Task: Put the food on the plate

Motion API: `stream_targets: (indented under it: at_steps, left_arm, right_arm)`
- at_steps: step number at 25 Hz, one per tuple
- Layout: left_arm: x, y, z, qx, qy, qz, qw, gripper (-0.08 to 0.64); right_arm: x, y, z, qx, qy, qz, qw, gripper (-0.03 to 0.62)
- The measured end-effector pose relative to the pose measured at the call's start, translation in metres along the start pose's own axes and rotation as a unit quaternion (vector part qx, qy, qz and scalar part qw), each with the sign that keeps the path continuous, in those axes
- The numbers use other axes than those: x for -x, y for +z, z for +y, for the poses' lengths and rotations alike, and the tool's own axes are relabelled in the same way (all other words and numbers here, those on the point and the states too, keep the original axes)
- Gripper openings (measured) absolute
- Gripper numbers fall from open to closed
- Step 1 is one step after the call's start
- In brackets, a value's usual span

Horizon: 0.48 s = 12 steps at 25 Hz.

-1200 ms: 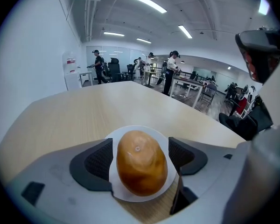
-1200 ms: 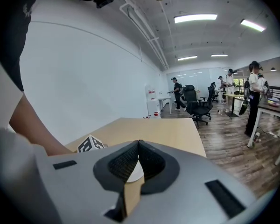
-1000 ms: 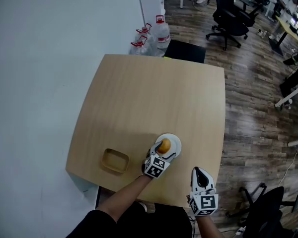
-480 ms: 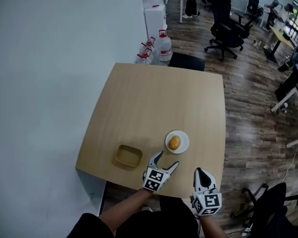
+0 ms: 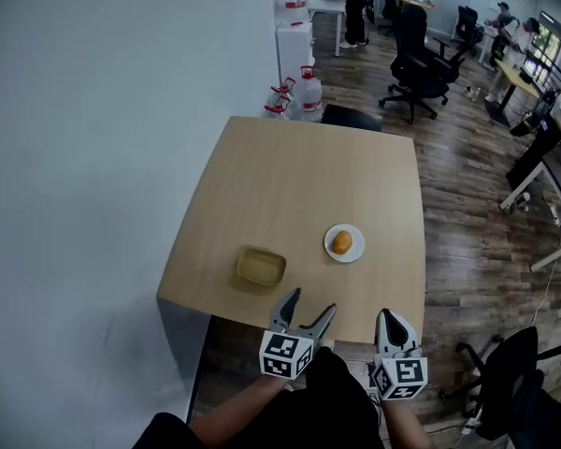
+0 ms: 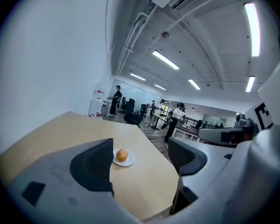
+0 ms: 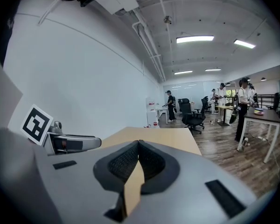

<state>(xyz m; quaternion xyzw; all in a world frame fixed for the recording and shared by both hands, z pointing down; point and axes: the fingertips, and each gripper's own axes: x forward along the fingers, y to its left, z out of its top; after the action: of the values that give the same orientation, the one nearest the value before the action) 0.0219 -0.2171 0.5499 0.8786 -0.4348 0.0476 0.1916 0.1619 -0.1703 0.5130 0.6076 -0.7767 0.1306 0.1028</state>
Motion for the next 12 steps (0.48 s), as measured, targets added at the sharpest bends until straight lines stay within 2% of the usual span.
stream_targets:
  at_steps: [2, 4, 8, 9, 10, 11, 12]
  left_arm:
    - [0.024, 0.002, -0.012, 0.001, -0.014, -0.001, 0.9999, 0.341]
    - [0.049, 0.002, -0.022, 0.018, -0.029, -0.003, 0.9994, 0.339]
    - [0.102, 0.003, -0.041, 0.100, -0.050, -0.029, 0.9933, 0.326]
    - [0.111, 0.004, -0.042, 0.112, -0.049, -0.036, 0.9918, 0.256]
    - [0.119, 0.007, -0.042, 0.120, -0.050, -0.044, 0.9906, 0.116]
    - [0.125, 0.010, -0.040, 0.123, -0.052, -0.050, 0.9898, 0.052]
    - [0.129, 0.012, -0.039, 0.121, -0.054, -0.054, 0.9897, 0.052]
  right_arm:
    - [0.020, -0.001, 0.017, -0.003, -0.002, -0.001, 1.000, 0.060]
    - [0.039, -0.007, 0.034, -0.012, -0.008, -0.003, 1.000, 0.060]
    - [0.072, -0.018, 0.059, -0.015, -0.015, -0.005, 1.000, 0.060]
    - [0.076, -0.018, 0.063, -0.011, -0.015, -0.005, 1.000, 0.060]
    - [0.080, -0.018, 0.068, -0.006, -0.016, -0.005, 1.000, 0.060]
    - [0.081, -0.016, 0.071, -0.001, -0.017, -0.005, 1.000, 0.060]
    - [0.082, -0.015, 0.074, 0.004, -0.018, -0.007, 1.000, 0.060]
